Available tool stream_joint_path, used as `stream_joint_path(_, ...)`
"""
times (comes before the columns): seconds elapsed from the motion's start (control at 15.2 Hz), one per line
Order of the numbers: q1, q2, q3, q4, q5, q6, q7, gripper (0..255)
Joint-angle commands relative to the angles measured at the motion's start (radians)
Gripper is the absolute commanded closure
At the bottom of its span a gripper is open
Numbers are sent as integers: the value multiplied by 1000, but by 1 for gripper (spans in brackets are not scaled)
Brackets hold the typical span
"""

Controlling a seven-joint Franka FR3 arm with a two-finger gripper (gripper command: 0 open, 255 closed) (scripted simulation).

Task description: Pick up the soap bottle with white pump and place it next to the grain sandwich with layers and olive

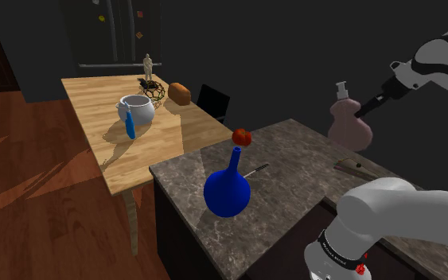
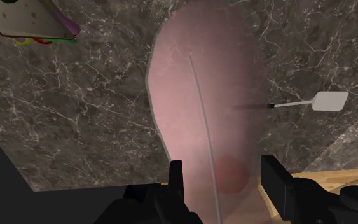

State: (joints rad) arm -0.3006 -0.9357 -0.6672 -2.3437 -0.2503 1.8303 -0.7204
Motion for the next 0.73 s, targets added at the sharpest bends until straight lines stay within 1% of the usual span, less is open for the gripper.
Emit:
stream_joint_path(0.0,-7,-1,-43,21,-19,-14,-45,255)
stream_joint_path(0.33,-23,-4,-158,68,-70,-41,-158,255)
stream_joint_path(0.66,-14,9,-281,141,-116,-64,-271,255)
